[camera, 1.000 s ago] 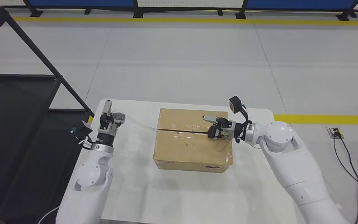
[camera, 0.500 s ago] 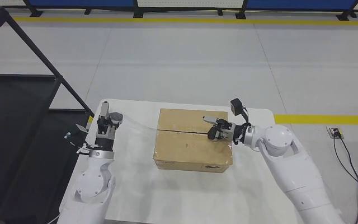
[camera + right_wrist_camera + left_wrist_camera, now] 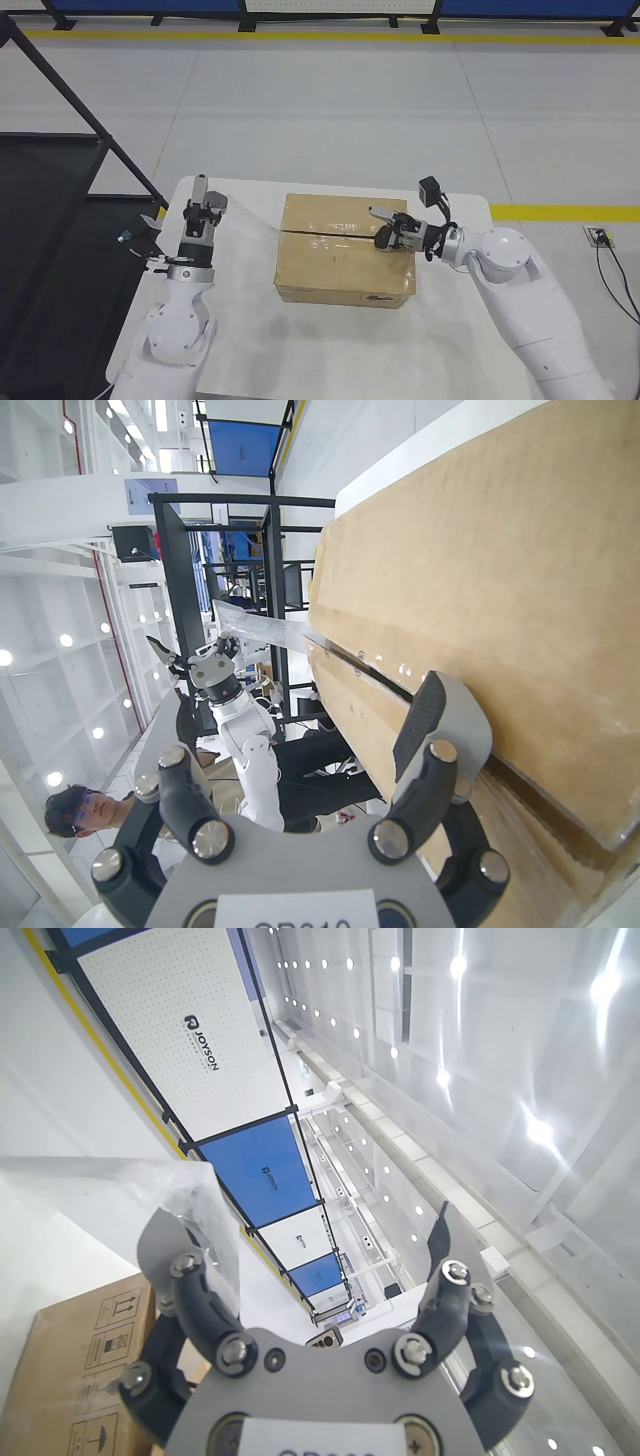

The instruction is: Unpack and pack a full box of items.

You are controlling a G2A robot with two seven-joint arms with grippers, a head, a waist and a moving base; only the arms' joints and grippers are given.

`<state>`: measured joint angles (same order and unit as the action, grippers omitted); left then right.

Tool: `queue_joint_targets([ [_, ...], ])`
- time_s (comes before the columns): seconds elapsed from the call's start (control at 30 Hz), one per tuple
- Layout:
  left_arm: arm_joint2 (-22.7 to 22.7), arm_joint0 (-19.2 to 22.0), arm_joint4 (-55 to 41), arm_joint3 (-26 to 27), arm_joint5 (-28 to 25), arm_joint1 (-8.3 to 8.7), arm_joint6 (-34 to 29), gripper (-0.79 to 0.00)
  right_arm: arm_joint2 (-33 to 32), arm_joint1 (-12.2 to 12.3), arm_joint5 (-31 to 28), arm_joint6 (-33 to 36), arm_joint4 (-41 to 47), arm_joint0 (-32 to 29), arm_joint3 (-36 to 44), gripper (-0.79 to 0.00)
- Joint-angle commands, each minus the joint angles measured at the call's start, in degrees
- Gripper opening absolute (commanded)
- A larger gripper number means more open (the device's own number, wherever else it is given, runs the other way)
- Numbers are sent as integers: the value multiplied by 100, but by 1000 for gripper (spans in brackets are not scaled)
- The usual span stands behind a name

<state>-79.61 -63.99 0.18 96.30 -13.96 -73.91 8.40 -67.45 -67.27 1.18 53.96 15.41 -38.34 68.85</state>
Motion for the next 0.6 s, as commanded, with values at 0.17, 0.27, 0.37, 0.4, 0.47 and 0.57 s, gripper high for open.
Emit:
queue_joint_targets([
  [0.17, 384, -4, 641, 358, 149, -62, 136, 0, -229, 74, -88, -12, 15, -251, 238, 0],
  [0.27, 597, 26, 921, 461, 279, -95, 165, 0, -334, 109, -117, -2, 21, -382, 352, 0],
  [0.37, 815, 115, 1099, 470, 433, -136, 159, 0, -457, 148, -149, 10, 27, -511, 447, 0],
  [0.4, 890, 161, 1198, 447, 495, -151, 178, 0, -496, 160, -162, 19, 33, -558, 479, 0],
  [0.47, 1050, 264, 1291, 372, 580, -186, 186, 0, -572, 185, -183, 43, 44, -651, 547, 0],
  [0.57, 1263, 446, 1420, 199, 730, -241, 204, 0, -693, 224, -215, 78, 52, -779, 630, 0],
])
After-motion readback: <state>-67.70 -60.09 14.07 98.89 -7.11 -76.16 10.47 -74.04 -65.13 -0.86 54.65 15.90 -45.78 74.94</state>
